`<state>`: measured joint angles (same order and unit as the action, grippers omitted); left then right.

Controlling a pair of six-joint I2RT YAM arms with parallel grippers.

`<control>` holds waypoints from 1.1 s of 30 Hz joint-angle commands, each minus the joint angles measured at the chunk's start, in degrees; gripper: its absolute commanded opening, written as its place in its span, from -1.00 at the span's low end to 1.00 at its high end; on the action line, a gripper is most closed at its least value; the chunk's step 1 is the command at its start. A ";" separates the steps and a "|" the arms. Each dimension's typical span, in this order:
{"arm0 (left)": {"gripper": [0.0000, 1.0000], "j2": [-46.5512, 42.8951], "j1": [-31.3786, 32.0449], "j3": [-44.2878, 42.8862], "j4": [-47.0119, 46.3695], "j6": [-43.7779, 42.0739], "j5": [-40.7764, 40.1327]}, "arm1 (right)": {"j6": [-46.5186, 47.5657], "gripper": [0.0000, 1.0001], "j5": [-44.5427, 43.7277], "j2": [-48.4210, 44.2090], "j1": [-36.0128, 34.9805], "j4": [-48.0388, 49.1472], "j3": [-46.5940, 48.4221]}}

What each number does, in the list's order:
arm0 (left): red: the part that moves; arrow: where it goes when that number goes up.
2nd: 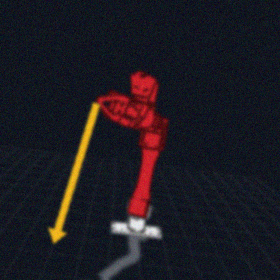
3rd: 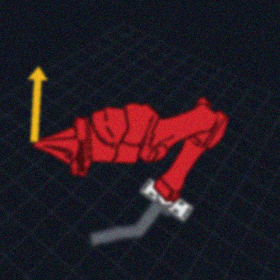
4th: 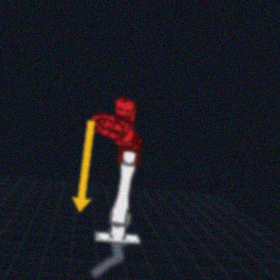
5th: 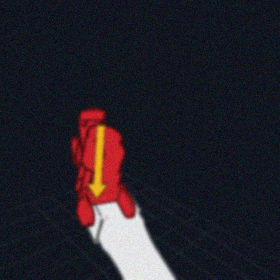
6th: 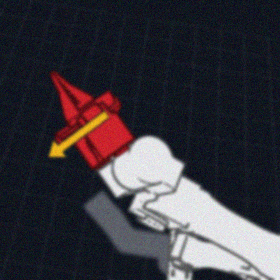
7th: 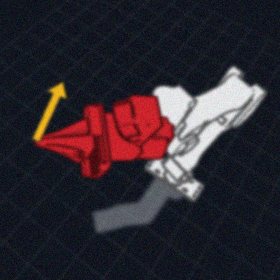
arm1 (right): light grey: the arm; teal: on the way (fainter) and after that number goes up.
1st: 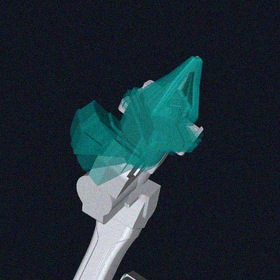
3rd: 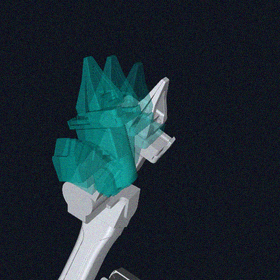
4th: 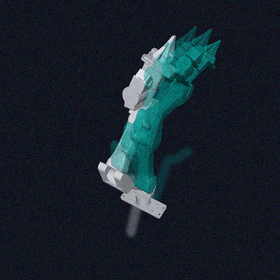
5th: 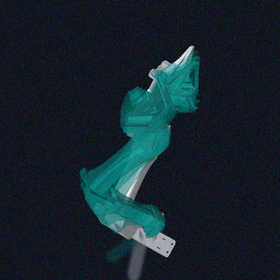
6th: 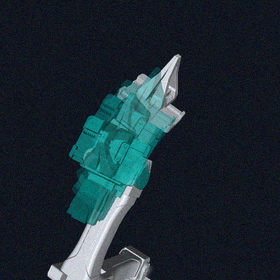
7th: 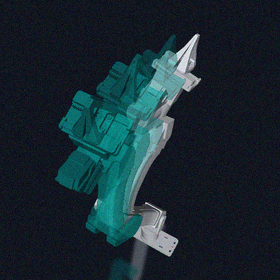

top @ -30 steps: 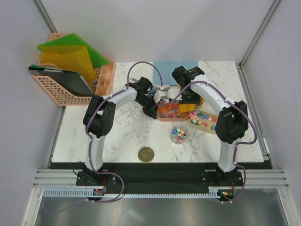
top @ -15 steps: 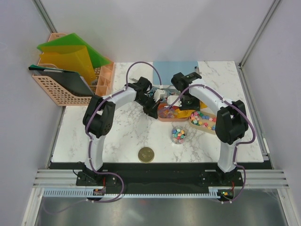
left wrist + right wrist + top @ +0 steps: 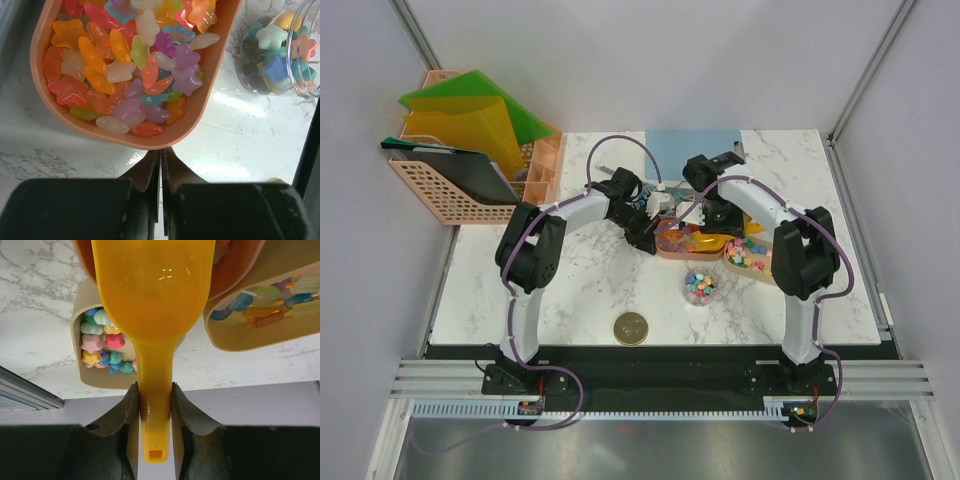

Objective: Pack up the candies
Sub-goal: Scoop the fake candies from the storage box.

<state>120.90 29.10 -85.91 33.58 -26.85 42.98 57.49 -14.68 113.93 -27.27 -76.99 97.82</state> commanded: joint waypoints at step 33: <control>-0.91 -2.86 -0.27 0.65 -5.02 6.02 5.36 | -17.06 -1.00 -0.97 9.73 -4.64 -0.79 8.00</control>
<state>120.90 28.60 -85.23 31.59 -22.41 45.25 43.27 -16.67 121.71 -31.40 -78.74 103.83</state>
